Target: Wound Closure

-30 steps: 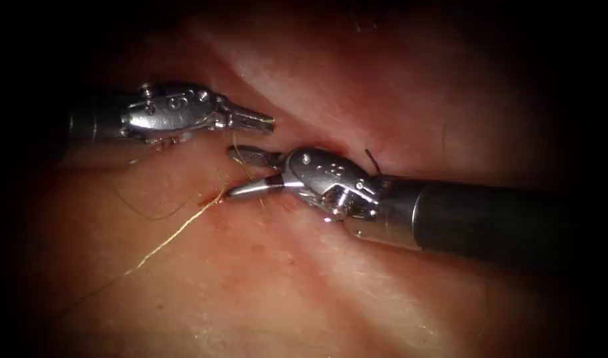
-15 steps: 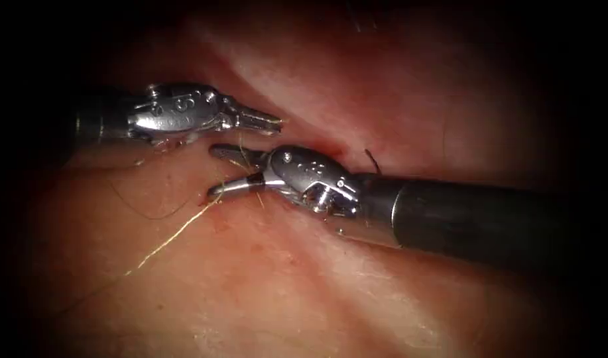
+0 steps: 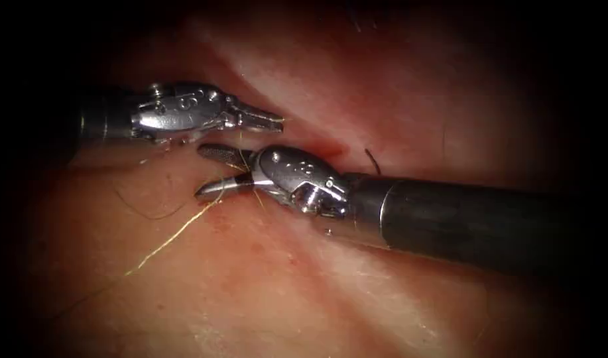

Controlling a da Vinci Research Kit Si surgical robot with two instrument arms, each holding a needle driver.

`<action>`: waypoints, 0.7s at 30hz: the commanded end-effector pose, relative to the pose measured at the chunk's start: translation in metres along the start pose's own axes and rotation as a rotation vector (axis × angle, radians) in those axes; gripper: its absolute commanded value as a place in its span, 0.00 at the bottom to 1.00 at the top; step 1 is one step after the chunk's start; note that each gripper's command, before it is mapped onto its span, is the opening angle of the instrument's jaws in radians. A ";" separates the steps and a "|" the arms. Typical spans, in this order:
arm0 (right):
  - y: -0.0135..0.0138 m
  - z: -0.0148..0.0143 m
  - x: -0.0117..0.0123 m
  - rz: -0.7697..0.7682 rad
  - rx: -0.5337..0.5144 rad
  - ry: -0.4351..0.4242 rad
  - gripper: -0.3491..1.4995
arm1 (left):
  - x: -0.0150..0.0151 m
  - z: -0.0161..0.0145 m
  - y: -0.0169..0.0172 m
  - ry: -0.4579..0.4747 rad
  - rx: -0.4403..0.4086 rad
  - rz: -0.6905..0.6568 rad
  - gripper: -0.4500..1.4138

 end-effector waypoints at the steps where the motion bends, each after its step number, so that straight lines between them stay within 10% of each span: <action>1: 0.0001 0.0009 0.0000 0.003 0.009 0.003 0.94 | -0.0001 0.0007 -0.0004 0.001 0.000 0.003 0.00; 9: -0.0004 0.0011 0.0001 0.008 0.057 0.008 0.81 | -0.0001 0.0007 -0.0004 0.001 0.000 0.003 0.00; 19: -0.0005 0.0010 -0.0003 0.005 0.074 0.009 0.00 | 0.0000 0.0007 -0.0004 0.001 0.001 0.002 0.00; 21: -0.0006 0.0010 -0.0004 0.004 0.083 0.010 0.00 | 0.0001 0.0007 -0.0003 0.001 0.000 0.001 0.00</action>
